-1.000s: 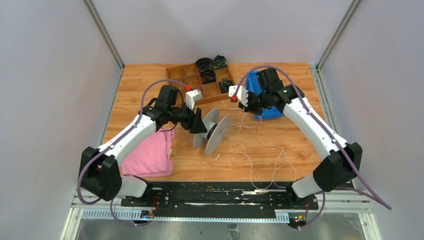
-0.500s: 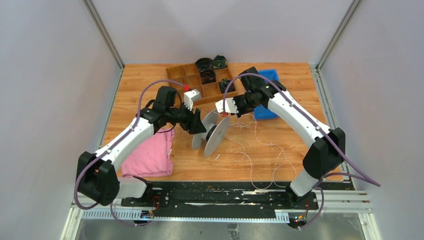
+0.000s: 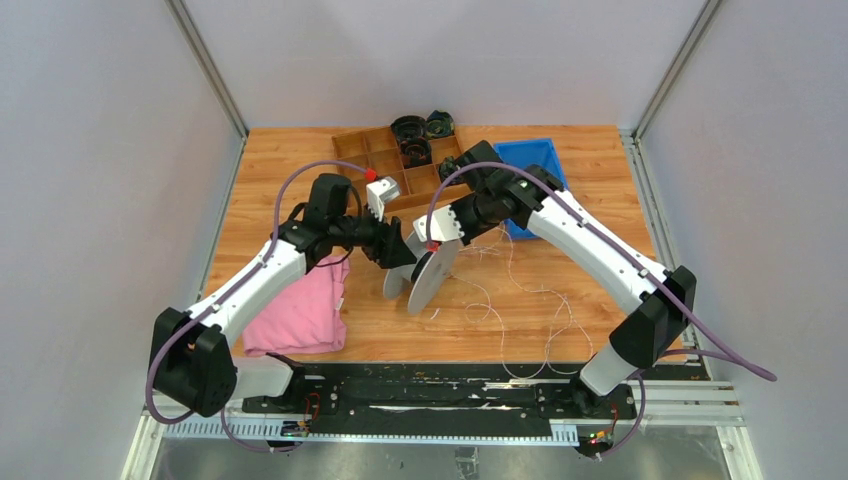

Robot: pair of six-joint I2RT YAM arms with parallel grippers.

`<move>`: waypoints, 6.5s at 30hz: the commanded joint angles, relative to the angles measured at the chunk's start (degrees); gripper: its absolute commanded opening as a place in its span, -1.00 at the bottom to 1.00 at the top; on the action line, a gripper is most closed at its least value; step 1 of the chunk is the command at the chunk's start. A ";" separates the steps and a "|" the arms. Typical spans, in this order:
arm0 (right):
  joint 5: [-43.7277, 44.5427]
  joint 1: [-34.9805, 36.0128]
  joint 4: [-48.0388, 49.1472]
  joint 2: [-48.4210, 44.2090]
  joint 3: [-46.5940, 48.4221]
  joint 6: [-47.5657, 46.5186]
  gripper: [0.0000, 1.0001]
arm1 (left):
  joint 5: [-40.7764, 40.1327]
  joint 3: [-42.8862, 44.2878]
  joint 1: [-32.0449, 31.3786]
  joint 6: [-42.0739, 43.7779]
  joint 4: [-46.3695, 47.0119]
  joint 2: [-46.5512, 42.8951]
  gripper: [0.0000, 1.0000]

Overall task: Wrap the cables
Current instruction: Wrap the cable around the cable reel.

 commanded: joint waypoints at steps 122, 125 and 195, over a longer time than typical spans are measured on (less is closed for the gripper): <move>-5.67 3.17 35.64 -0.15 -23.27 15.46 -0.99 | -13.31 6.04 -5.07 -3.19 -5.25 2.42 0.01; -5.66 3.27 35.56 0.08 -23.07 15.84 -0.99 | -13.75 6.37 -5.34 -2.53 -6.13 2.74 0.01; -6.10 -8.33 31.06 7.05 -12.86 37.20 -0.16 | -45.74 32.73 -10.86 1.22 -22.96 11.23 -0.99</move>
